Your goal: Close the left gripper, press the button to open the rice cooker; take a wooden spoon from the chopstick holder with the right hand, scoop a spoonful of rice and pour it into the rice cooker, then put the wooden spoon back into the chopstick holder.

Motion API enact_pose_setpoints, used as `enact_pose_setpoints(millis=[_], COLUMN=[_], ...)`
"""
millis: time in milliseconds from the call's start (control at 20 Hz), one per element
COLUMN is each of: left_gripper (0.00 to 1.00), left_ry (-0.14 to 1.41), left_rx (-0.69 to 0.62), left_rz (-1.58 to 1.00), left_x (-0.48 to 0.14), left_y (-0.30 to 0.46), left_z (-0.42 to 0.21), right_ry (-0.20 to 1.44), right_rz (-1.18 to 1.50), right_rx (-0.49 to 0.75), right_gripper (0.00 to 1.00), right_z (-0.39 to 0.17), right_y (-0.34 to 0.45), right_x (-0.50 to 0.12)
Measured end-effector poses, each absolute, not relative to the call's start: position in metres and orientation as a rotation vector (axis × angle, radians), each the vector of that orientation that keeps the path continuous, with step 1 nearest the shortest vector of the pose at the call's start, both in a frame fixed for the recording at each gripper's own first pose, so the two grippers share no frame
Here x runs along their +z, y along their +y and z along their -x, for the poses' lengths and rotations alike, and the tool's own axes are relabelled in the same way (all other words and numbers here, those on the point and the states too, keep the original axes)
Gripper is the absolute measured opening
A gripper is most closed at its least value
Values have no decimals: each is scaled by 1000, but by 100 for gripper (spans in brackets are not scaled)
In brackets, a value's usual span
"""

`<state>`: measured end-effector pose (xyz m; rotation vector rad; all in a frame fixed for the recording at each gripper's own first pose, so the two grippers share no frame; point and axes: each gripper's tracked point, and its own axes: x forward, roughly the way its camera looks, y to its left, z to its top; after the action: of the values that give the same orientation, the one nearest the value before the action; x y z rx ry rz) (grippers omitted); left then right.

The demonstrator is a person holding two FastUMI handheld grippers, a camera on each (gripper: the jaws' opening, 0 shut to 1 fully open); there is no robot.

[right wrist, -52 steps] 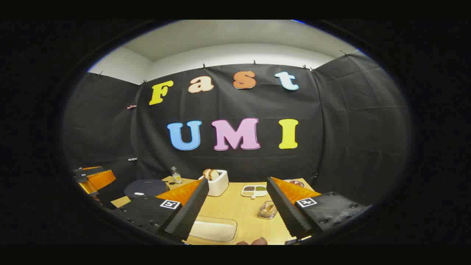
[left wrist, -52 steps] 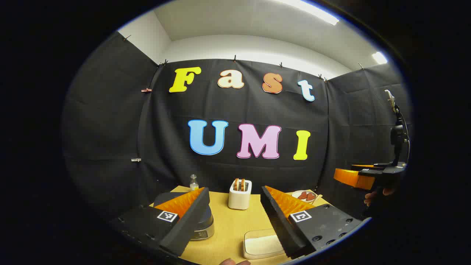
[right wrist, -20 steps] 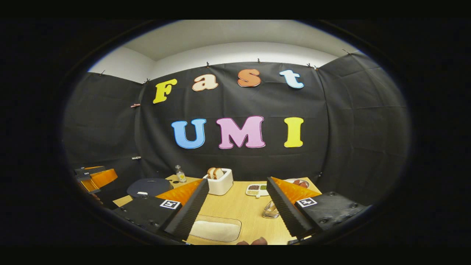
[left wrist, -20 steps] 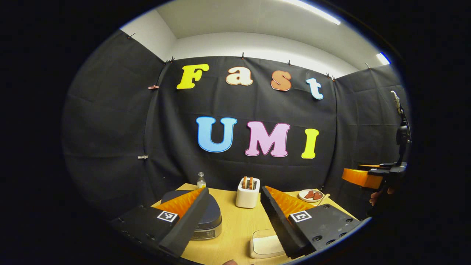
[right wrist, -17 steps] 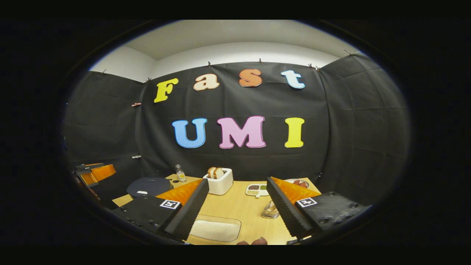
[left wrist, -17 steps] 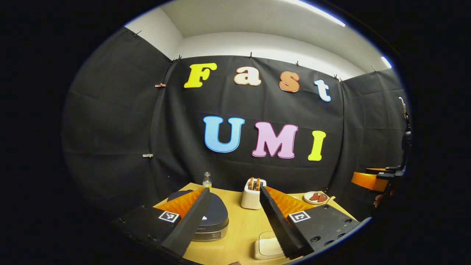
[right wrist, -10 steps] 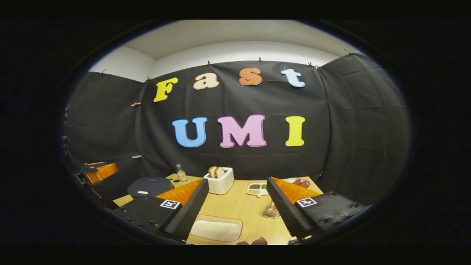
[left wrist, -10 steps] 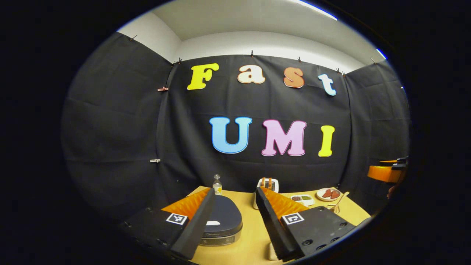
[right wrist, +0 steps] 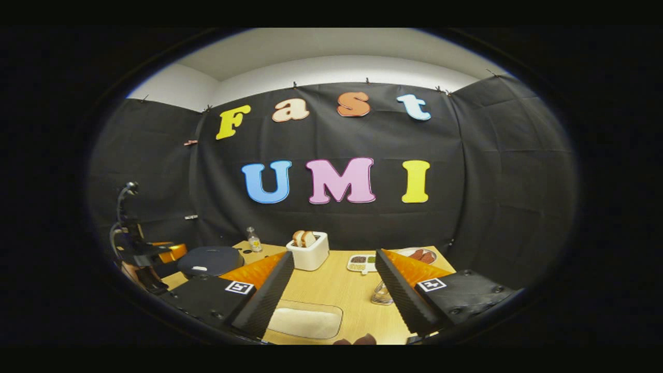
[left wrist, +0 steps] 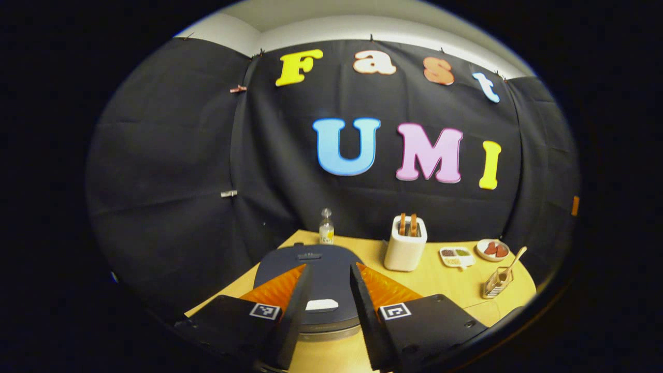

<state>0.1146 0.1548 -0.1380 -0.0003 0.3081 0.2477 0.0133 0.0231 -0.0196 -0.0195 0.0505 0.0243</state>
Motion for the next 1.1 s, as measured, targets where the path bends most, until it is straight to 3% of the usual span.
enact_pose_setpoints(millis=[50,150,200,350,450,550,950,1100], left_gripper=[50,19,15,13,5,6,6,6], left_ry=[354,422,437,481,526,566,641,661], left_rx=[253,304,323,340,307,302,301,298], left_rz=[22,52,64,59,73,82,182,108], left_x=[-155,-176,-182,-197,-206,-215,-227,-229], left_y=[157,170,175,181,173,169,170,168], left_z=[-120,-122,-124,-127,-131,-132,-126,-124], right_ry=[49,52,56,66,74,79,88,81], right_rz=[24,31,31,29,25,21,4,-1], right_rx=[25,24,24,17,14,16,21,24], right_gripper=[93,93,93,93,93,98,98,98], right_z=[-14,-15,-16,-17,-19,-21,-25,-23], right_y=[24,24,24,23,22,23,24,25], right_x=[-20,-22,-24,-28,-32,-34,-40,-38])
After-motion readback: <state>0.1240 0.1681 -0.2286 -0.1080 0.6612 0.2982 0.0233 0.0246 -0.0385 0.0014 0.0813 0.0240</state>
